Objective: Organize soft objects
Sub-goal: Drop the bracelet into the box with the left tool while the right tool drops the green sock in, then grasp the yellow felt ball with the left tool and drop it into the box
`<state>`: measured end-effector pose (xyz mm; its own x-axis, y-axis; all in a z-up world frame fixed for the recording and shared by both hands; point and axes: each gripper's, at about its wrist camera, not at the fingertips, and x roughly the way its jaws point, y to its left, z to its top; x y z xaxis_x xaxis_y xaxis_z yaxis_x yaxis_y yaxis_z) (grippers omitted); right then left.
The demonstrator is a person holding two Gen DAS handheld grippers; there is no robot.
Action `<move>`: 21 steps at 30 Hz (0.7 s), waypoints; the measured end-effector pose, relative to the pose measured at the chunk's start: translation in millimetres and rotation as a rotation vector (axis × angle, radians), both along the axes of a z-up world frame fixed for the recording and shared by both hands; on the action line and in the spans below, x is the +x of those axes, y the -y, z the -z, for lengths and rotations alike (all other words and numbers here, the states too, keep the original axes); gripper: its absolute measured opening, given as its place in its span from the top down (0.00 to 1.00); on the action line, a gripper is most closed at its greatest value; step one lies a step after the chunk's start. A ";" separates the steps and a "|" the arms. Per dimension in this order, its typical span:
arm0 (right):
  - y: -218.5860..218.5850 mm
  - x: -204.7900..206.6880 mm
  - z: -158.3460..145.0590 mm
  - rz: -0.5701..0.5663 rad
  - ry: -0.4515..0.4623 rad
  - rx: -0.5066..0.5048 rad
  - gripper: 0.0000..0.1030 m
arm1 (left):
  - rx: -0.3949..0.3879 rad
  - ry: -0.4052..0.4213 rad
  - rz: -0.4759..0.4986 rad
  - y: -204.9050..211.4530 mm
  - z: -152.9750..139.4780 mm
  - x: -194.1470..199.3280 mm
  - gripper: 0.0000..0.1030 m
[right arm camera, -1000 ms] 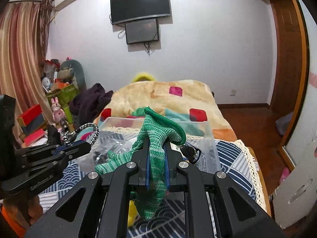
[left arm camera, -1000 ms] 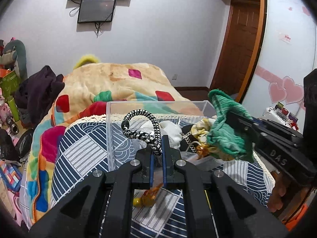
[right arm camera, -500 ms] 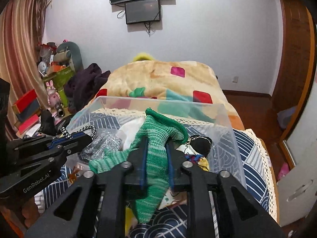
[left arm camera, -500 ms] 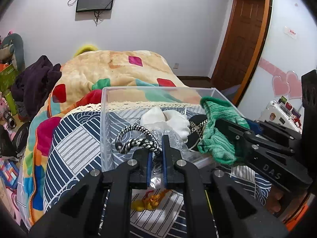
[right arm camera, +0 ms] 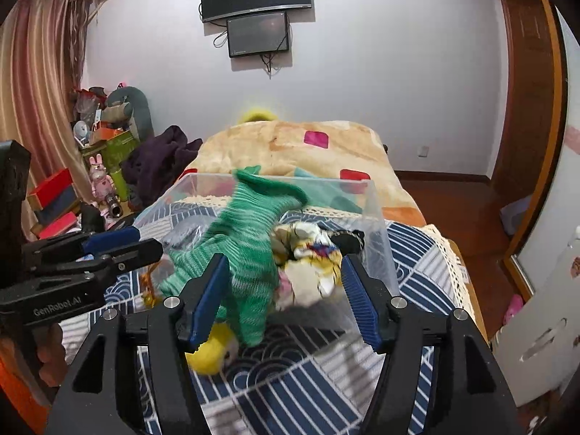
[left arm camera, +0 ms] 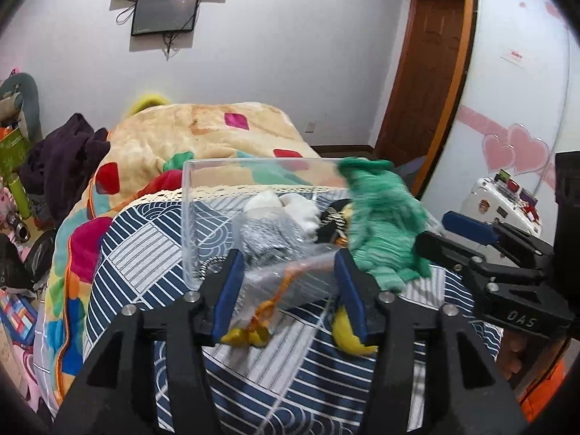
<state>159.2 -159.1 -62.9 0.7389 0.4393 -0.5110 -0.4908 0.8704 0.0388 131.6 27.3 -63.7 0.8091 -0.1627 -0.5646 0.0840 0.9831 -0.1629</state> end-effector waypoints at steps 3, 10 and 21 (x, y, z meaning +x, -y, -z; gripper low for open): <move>3.0 -4.1 3.4 -0.001 -0.001 -0.003 0.41 | 0.003 0.007 0.028 10.5 -0.2 -8.4 0.44; 14.6 -12.5 8.6 0.027 0.002 0.002 0.41 | 0.003 -0.039 0.102 36.1 17.2 -16.3 0.44; 28.0 -14.5 13.3 0.041 -0.027 0.056 0.41 | 0.010 -0.157 0.145 60.8 55.7 2.4 0.64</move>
